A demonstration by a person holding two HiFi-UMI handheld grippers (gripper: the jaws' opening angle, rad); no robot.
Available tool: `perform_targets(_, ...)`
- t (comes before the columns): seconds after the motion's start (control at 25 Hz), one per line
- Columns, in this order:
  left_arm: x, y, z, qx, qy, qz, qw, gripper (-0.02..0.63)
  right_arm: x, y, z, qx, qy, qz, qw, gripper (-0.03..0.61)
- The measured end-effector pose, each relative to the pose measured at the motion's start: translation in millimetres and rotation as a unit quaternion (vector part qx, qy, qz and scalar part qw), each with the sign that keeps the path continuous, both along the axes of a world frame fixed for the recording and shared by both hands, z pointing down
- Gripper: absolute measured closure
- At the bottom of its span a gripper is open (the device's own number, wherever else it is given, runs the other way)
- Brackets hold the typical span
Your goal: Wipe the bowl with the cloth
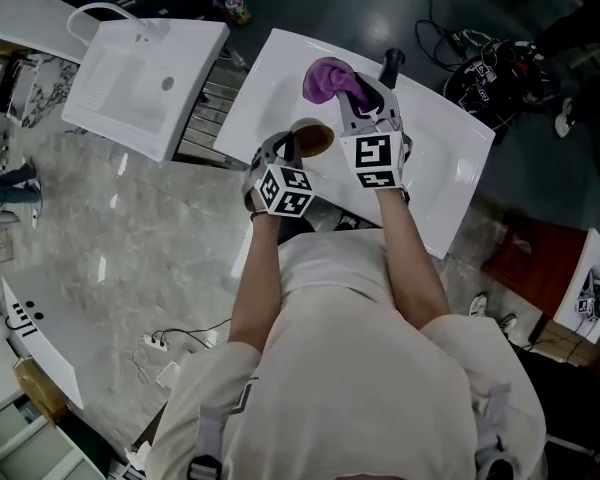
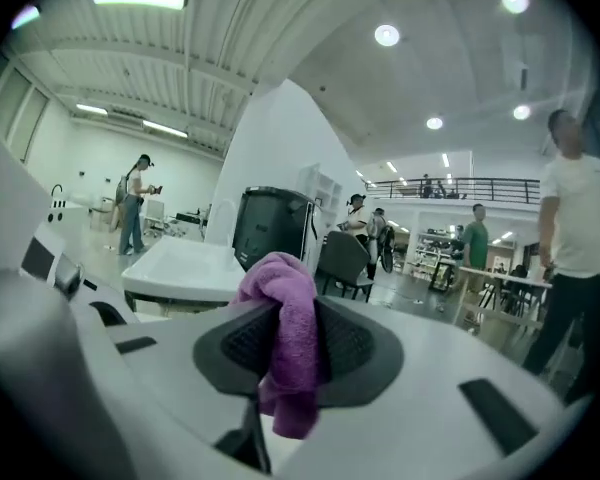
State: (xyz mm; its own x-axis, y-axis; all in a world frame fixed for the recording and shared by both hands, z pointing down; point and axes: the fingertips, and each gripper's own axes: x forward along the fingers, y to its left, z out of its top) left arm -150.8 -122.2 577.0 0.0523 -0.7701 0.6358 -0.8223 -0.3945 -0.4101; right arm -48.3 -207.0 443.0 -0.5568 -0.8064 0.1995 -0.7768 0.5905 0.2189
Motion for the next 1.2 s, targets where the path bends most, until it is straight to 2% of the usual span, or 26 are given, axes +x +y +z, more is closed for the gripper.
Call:
perform_targets(0.04, 4, -1, -3, 0.01, -0.013, 0.015, 0.9997, 0.604, -6, 2, 3, -0.011, -0.005, -0.016, 1.0, 0.486)
perform_targets(0.12, 12, -2, -11, 0.034, -0.034, 0.04, 0.998, 0.603, -27, 12, 27, -0.065, 0.006, -0.077, 0.995, 0.486)
perform_targets(0.24, 18, -4, -20, 0.058, -0.058, 0.057, 0.995, 0.604, -52, 41, 76, -0.176, 0.023, -0.17, 0.969, 0.486)
perform_targets(0.28, 18, -3, -20, 0.059, -0.064, 0.06, 0.9944, 0.603, -56, 48, 86, -0.202, 0.021, -0.185, 0.962, 0.486)
perform_targets(0.36, 16, 0, -18, 0.06, -0.074, 0.065, 0.9934, 0.603, -58, 53, 97, -0.228, 0.017, -0.192, 0.955, 0.486)
perform_targets(0.48, 11, 3, -17, 0.066, -0.073, 0.06, 0.9933, 0.603, -54, 51, 101, -0.239, 0.027, -0.186, 0.953, 0.486)
perform_targets(0.68, -3, 3, -24, 0.079, -0.047, 0.029, 0.9953, 0.603, -43, 51, 111, -0.263, 0.026, -0.179, 0.948, 0.486)
perform_targets(0.96, -6, 2, -29, 0.091, -0.03, 0.019, 0.9953, 0.603, -36, 51, 116, -0.268, 0.03, -0.171, 0.948, 0.486)
perform_targets(1.08, -12, 1, -35, 0.1, -0.003, 0.0, 0.995, 0.604, -31, 54, 121, -0.272, 0.041, -0.171, 0.946, 0.486)
perform_targets(1.2, -22, 0, -37, 0.105, 0.05, -0.03, 0.9928, 0.603, -32, 57, 121, -0.273, 0.037, -0.175, 0.945, 0.486)
